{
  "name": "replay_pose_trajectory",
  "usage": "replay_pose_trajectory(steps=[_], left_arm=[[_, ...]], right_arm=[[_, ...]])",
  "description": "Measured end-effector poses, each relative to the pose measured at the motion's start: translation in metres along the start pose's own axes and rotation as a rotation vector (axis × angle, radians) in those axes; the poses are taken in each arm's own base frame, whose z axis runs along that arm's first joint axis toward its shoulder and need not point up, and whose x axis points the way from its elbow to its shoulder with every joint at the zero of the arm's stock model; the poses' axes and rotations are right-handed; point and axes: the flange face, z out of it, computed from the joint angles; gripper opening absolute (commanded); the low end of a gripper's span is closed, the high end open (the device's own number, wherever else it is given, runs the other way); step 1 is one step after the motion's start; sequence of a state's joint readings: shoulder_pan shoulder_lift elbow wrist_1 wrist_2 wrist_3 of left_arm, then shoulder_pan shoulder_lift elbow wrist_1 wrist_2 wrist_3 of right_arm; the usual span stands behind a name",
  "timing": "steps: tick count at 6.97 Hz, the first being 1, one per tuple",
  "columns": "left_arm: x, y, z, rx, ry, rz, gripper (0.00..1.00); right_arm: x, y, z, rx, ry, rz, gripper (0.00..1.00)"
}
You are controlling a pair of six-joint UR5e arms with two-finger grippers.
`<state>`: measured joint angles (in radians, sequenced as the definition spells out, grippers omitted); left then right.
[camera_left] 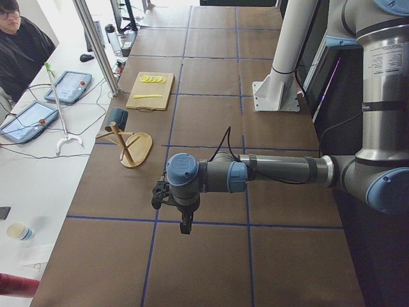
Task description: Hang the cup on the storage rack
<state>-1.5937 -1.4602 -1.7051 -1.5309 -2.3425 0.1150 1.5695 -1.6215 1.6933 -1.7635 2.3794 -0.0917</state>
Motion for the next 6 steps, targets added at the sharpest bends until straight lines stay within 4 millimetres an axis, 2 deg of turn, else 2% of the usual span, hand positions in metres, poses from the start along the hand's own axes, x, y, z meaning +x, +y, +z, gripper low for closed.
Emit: replay_pose_trajectory(steps=[1,2,6], left_arm=[[0.0,0.0,0.0,0.0,0.001,0.0,1.0],[0.0,0.0,0.0,0.0,0.001,0.0,1.0],[-0.001,0.001,0.002,-0.003,0.002,-0.003,1.0]], right_arm=[[0.019,0.003,0.01,0.018,0.0,-0.005,1.0],[0.03,0.004,0.013,0.039,0.001,-0.01,1.0],[0.04,0.004,0.004,0.079,0.007,-0.009,1.0]])
